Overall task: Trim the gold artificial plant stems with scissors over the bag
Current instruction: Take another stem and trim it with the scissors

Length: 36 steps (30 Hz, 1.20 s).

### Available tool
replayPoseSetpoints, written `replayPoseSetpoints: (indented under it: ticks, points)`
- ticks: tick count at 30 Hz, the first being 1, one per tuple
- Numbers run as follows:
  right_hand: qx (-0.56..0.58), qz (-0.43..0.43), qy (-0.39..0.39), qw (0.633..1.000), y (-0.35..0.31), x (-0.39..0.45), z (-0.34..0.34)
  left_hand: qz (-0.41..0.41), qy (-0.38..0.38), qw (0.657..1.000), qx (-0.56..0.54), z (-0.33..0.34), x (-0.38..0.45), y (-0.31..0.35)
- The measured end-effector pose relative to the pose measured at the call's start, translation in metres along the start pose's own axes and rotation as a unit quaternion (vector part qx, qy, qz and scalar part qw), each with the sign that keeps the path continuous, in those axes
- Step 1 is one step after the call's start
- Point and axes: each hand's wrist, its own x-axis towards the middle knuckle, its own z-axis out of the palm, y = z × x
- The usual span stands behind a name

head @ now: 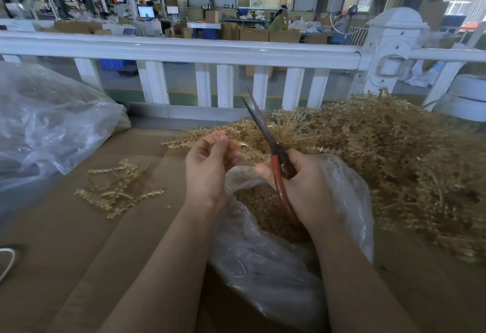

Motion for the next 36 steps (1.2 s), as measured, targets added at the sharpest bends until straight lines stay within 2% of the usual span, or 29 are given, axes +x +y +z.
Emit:
replayPoseSetpoints:
  ticks: [4,11,17,22,27,31,36]
  points:
    - [0.047,0.007,0.013,0.999,0.003,0.001,-0.003,-0.021,0.037,0.999,-0.032,-0.006,0.005,0.004]
    - [0.067,0.036,0.014,0.997,0.004,0.004,-0.002,-0.089,0.016,0.993,-0.074,-0.006,0.007,0.005]
    - [0.220,0.076,0.017,0.972,0.000,0.006,-0.008,-0.125,-0.056,0.990,-0.038,-0.001,0.004,0.005]
    - [0.281,0.114,0.020,0.953,-0.004,0.004,-0.013,-0.147,-0.087,0.985,0.009,0.000,-0.001,0.006]
    - [0.302,0.106,0.008,0.947,-0.007,0.002,-0.015,-0.156,-0.156,0.974,0.060,0.003,-0.006,0.008]
    - [0.306,0.095,0.008,0.947,-0.006,0.003,-0.014,-0.188,-0.158,0.969,0.040,-0.001,-0.006,0.008]
    - [0.306,0.104,0.013,0.946,-0.011,0.001,-0.014,-0.225,-0.202,0.950,0.080,-0.005,-0.005,0.008]
